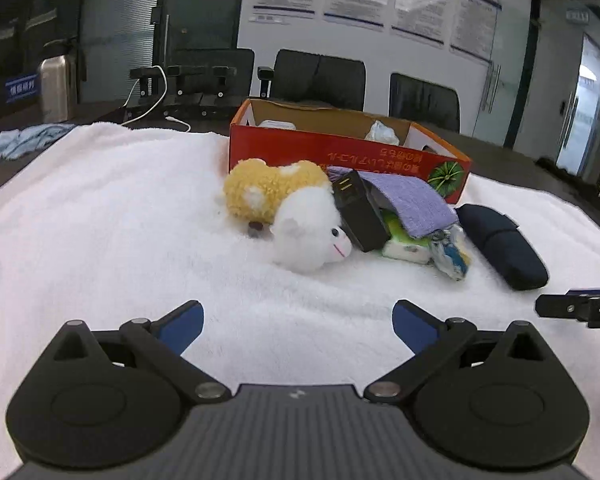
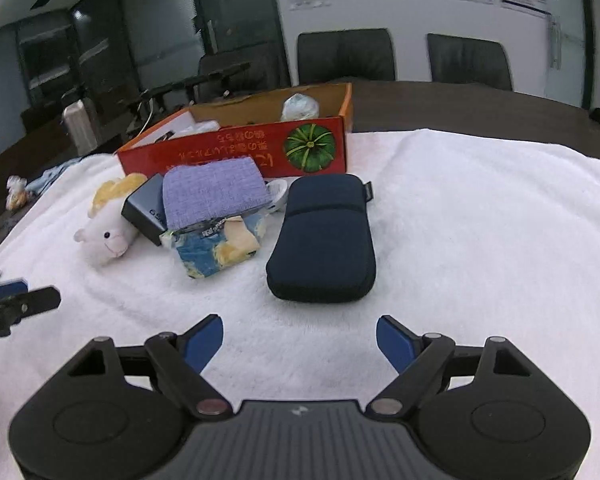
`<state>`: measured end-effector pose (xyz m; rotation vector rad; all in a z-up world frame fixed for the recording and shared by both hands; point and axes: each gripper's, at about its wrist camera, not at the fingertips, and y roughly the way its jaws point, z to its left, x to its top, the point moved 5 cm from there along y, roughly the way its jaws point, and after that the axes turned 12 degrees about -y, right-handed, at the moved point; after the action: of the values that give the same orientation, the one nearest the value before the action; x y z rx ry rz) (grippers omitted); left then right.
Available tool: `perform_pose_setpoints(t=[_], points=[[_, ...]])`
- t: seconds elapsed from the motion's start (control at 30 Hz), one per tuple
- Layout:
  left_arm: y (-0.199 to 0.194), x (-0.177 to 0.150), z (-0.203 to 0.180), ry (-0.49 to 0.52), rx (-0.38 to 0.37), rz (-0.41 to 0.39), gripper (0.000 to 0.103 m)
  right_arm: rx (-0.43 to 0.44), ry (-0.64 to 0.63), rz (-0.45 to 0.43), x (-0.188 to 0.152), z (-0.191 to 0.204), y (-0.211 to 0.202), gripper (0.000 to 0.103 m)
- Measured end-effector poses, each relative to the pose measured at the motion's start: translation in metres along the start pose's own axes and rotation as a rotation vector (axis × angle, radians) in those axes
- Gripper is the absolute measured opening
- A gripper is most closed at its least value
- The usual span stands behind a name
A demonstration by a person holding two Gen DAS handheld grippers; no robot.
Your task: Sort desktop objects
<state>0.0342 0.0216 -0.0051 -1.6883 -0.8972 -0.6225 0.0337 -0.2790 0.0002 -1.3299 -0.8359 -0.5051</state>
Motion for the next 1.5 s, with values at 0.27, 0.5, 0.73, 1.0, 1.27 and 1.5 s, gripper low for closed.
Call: perform_pose_setpoints(t=[0.27,0.5,0.73,1.0,1.27,1.5], points=[[-0.004,-0.019,-0.011,0.039,0.017,-0.016,0.103,-0.048,0.016,-0.098,-0.023,0.028,-0.012,0.083],[-0.001,0.007,-0.031,0.163,-0.006,-0.085,0.103,-0.018,-0.156,-0.143,0.006,0.055,-0.017,0.083],[0.023,0.042,-0.037,0.310,0.058,-0.100,0.103,0.121,-0.279,-0.061,0.043,0.067,-0.018,0.083],[0.085,0.043,-0.030,0.213,-0.015,0.038,0.074,0.113,-0.366,-0.028,0.057,0.082,0.056,0.061],[0.067,0.047,-0.021,0.150,-0.039,-0.021,0.054,0.118,-0.367,-0.056,0.059,0.079,0.060,0.005],[0.022,0.085,-0.025,0.143,-0.089,-0.145,0.054,0.067,-0.385,-0.196,0.085,0.066,0.002,0.003]])
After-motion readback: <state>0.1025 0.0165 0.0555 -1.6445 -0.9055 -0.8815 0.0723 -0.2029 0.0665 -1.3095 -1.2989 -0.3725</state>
